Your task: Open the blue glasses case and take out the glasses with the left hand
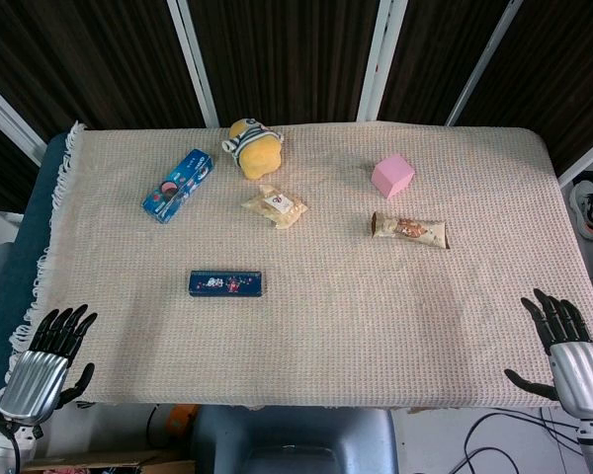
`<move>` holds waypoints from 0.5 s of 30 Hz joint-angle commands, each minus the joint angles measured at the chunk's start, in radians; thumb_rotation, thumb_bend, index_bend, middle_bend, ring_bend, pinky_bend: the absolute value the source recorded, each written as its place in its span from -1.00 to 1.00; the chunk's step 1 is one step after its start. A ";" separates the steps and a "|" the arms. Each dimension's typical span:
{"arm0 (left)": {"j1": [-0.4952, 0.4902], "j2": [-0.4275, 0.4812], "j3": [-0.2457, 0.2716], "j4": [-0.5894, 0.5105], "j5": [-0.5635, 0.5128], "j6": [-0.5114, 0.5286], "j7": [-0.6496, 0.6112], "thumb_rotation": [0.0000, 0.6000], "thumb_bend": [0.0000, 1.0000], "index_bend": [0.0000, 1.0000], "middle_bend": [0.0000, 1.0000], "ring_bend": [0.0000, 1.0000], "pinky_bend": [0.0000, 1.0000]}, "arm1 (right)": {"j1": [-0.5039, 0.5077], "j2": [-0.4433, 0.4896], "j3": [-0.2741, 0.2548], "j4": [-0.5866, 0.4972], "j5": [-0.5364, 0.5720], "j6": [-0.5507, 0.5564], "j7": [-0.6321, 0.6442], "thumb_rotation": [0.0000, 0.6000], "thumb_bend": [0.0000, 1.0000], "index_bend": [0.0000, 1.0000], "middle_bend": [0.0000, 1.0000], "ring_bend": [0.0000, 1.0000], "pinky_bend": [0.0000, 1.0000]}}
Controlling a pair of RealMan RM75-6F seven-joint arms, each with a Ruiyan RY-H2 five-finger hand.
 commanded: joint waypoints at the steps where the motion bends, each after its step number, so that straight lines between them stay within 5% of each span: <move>1: -0.005 -0.002 0.003 0.003 0.008 -0.007 -0.003 1.00 -0.22 -1.00 -1.00 -1.00 -1.00 | -0.001 0.000 -0.001 0.000 -0.001 0.002 0.000 1.00 -0.74 -1.00 -1.00 -1.00 -1.00; 9: -0.117 -0.118 0.012 0.095 0.153 -0.072 -0.094 1.00 -0.23 -0.99 -1.00 -1.00 -1.00 | -0.007 0.002 0.001 0.003 0.006 0.010 0.010 1.00 -0.74 -1.00 -1.00 -1.00 -1.00; 15: -0.193 -0.275 -0.071 0.146 0.101 -0.151 -0.014 1.00 -0.23 -0.85 -1.00 -1.00 -1.00 | -0.002 0.002 0.005 0.000 0.010 0.002 0.011 1.00 -0.74 -1.00 -1.00 -1.00 -1.00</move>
